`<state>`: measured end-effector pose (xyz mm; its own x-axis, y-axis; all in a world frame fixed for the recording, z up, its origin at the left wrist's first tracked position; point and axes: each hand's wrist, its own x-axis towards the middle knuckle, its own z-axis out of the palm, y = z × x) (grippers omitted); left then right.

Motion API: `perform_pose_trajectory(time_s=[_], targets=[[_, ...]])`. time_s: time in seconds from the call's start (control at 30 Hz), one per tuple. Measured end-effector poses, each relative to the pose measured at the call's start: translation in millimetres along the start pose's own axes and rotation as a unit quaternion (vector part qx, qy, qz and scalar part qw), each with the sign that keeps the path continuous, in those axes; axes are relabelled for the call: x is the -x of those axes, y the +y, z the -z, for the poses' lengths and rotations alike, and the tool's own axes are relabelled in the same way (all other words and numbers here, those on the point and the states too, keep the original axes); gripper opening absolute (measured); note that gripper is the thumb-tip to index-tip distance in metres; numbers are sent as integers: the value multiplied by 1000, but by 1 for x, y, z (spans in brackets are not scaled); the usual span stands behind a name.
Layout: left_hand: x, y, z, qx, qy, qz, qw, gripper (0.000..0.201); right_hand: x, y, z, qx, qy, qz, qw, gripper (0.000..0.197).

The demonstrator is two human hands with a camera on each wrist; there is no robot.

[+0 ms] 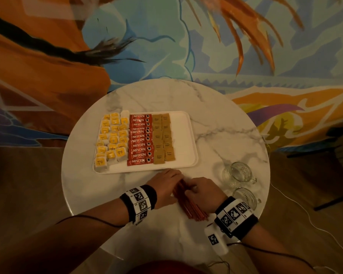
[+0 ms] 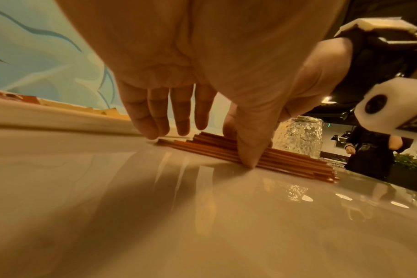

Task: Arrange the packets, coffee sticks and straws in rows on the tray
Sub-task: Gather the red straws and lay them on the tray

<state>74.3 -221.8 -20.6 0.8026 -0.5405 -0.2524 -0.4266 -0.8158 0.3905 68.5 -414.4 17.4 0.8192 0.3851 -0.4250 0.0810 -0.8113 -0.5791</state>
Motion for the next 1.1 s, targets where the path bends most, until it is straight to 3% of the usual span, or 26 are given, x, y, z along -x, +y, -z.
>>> perform_pose_trajectory(time_s=[0.1,0.23,0.33,0.53,0.7,0.87,1.1], targets=[[5,-3,3,16,-13,9,1000,73,-5,-10,-2,-7,-27,16,999,34],[15,-6,9,-10,-13,26,1000,39,-12,-22,-6,-19,-42,26,999,22],[25,-12,7,-24,-22,45,998,26,-15,-26,-8,-39,-53,33,997,21],[42,-24,9,-50,-35,97,993,25,-18,-22,-10,83,-71,31,994,47],[42,-20,13,-68,-45,96,992,26,-21,-22,-26,210,-64,76,973,44],[37,-7,11,-66,-47,63,995,35,-21,-23,-29,186,-50,98,976,37],[33,2,17,-38,-50,80,995,24,-18,-24,-27,156,-37,121,980,28]])
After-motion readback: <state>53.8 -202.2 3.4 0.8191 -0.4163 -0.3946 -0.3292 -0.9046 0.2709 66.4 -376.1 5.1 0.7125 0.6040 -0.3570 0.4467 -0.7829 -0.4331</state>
